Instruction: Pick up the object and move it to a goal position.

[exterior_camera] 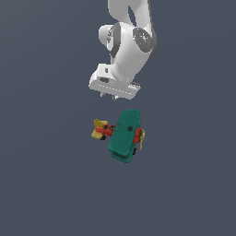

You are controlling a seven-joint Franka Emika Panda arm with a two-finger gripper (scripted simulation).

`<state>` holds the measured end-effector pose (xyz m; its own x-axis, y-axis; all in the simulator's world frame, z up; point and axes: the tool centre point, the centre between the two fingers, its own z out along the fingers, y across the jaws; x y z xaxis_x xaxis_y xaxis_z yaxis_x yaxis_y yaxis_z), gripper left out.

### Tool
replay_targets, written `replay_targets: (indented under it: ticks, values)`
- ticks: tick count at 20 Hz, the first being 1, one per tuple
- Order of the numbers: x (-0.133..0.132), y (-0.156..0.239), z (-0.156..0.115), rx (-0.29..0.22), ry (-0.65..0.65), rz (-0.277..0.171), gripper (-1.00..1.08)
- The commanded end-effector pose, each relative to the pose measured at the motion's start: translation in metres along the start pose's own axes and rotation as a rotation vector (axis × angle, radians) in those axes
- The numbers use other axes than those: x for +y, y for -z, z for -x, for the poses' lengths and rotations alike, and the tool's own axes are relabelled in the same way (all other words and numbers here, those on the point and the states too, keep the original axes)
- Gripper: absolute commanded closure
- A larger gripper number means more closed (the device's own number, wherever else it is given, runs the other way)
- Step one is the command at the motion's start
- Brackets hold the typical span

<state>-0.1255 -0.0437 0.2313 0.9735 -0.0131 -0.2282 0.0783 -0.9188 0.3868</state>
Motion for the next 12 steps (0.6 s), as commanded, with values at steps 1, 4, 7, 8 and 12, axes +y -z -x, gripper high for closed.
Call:
replay_targets:
  ticks: [1,4,7,8,12]
  values:
    - [0.003,-0.006,0.003,-0.009,0.002,0.037,-0.2]
    - [0.006,-0.013,0.005,-0.019,0.005,0.08,-0.2]
    - [0.009,-0.019,0.008,-0.027,0.008,0.123,-0.2]
    - [0.01,-0.021,0.009,-0.03,0.009,0.138,-0.2]
    - [0.014,-0.029,0.012,-0.037,0.014,0.196,-0.2]
